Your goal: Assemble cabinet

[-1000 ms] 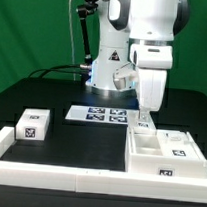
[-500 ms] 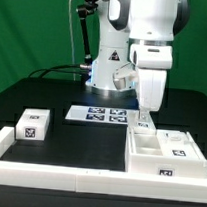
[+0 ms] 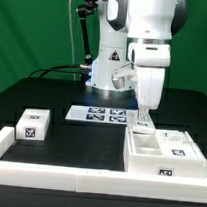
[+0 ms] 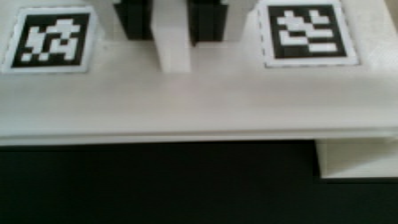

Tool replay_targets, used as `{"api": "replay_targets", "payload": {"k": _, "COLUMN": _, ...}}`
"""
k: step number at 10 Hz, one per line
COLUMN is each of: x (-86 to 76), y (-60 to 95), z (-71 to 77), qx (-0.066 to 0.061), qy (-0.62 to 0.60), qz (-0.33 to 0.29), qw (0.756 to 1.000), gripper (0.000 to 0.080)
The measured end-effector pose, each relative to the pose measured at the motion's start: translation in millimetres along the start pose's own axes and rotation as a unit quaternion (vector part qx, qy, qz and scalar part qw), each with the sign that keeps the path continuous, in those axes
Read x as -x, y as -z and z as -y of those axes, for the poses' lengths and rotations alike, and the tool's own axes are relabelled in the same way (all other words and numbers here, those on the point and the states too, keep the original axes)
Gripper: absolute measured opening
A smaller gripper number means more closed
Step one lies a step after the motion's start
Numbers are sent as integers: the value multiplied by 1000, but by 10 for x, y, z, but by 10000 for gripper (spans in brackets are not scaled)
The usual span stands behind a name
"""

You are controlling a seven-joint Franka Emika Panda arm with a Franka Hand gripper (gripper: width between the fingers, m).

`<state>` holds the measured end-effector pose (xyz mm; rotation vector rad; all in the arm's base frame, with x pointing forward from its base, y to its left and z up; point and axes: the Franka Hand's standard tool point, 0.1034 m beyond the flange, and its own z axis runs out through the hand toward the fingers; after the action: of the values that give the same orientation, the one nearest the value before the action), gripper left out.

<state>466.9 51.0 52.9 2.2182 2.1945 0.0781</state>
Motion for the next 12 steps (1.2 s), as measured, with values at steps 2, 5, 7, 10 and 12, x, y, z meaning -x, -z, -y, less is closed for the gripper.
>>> {"api": "replay_targets", "payload": {"k": 2, "x": -2, "y": -2, "z": 0, "qx": 0, "qy": 0, "qz": 0, "qw": 1000, "gripper": 70}}
{"api": "replay_targets", "payload": {"k": 5, "x": 0, "y": -2, "z": 0, "qx": 0, "qy": 0, "qz": 0, "qw": 1000, "gripper": 70}}
{"api": "replay_targets", "payload": {"k": 7, "x": 0, "y": -2, "z": 0, "qx": 0, "qy": 0, "qz": 0, "qw": 1000, "gripper": 70}}
{"api": "replay_targets", "payload": {"k": 10, "x": 49, "y": 4, "z": 0, "qx": -16, "qy": 9, "qz": 9, "qw": 1000, "gripper": 70}}
{"api": "replay_targets", "payload": {"k": 12, "x": 78, "y": 4, "z": -20, "qx": -17, "qy": 19, "qz": 9, "qw": 1000, "gripper": 70}}
